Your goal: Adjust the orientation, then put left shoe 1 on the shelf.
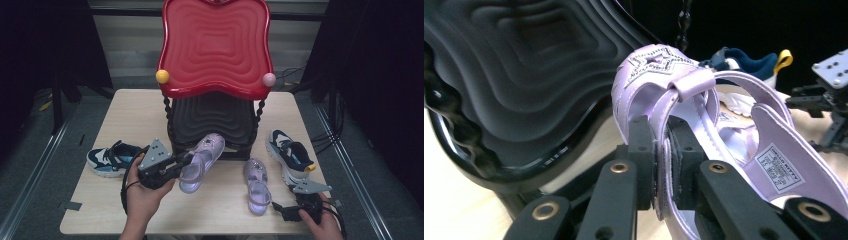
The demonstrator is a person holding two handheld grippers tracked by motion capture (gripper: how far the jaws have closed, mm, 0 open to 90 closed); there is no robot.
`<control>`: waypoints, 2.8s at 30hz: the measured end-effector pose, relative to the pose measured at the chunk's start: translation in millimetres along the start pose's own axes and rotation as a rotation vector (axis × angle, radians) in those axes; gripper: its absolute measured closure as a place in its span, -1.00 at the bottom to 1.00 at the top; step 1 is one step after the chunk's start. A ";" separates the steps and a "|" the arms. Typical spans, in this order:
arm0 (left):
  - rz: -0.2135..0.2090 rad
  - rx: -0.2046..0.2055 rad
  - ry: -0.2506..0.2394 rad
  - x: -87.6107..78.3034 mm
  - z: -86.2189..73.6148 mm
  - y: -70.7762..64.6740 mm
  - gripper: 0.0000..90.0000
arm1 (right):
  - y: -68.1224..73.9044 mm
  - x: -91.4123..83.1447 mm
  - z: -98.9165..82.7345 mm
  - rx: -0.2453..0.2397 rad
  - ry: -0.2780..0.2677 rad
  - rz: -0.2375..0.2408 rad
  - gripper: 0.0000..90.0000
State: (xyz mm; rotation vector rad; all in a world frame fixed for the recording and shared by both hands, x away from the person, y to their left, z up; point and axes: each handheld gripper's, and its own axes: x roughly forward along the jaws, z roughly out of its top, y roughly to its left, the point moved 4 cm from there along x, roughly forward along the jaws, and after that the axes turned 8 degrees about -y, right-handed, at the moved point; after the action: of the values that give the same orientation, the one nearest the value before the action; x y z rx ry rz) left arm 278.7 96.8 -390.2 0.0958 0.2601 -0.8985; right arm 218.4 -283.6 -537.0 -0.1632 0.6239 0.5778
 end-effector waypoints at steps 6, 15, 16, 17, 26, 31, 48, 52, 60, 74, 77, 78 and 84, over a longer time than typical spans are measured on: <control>0.029 -0.002 -0.025 5.6 5.7 2.5 0.84 | -0.3 0.3 0.1 -0.003 -0.001 0.003 -0.76; 0.089 -0.033 -0.079 21.2 17.3 10.2 0.84 | -0.5 0.5 0.3 -0.003 0.001 0.004 -0.76; 0.096 -0.031 -0.088 23.2 18.7 11.0 0.84 | -0.5 0.5 0.3 -0.003 0.001 0.004 -0.76; 0.104 -0.028 -0.092 24.8 19.7 11.8 0.84 | -0.7 0.6 0.4 -0.005 -0.001 0.004 -0.76; 0.159 -0.039 -0.122 37.1 26.9 20.6 0.84 | 0.0 -0.1 -0.1 -0.002 0.000 -0.001 -0.76; 0.193 -0.037 -0.140 40.8 31.6 23.5 0.84 | -0.1 0.0 -0.1 -0.002 0.000 -0.001 -0.76; 0.330 -0.052 -0.202 62.4 30.3 31.0 0.83 | -0.6 0.4 0.2 -0.007 -0.002 0.003 -0.76; 0.346 -0.057 -0.209 69.2 28.9 34.4 0.83 | -0.6 0.3 0.2 -0.004 0.001 0.003 -0.76; 0.390 -0.055 -0.233 79.4 27.1 35.8 0.83 | -0.6 0.4 0.2 -0.005 0.001 0.004 -0.76; 0.468 -0.060 -0.279 92.0 28.3 42.5 0.83 | -1.1 0.6 0.4 -0.011 -0.002 0.006 -0.76; 0.481 -0.056 -0.278 95.9 26.7 43.5 0.82 | -1.0 0.6 0.4 -0.010 -0.002 0.007 -0.76; 0.488 -0.057 -0.282 96.7 26.0 43.9 0.82 | -1.1 0.7 0.4 -0.010 -0.002 0.007 -0.76; 0.506 -0.052 -0.294 104.1 25.1 44.7 0.82 | -1.1 0.7 0.5 -0.011 -0.002 0.008 -0.76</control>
State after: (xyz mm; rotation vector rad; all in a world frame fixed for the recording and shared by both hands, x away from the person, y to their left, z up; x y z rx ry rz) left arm 380.1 40.7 -394.6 -0.0202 -0.0199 -0.3933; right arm 219.7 -284.0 -537.1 -0.1708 0.6196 0.5888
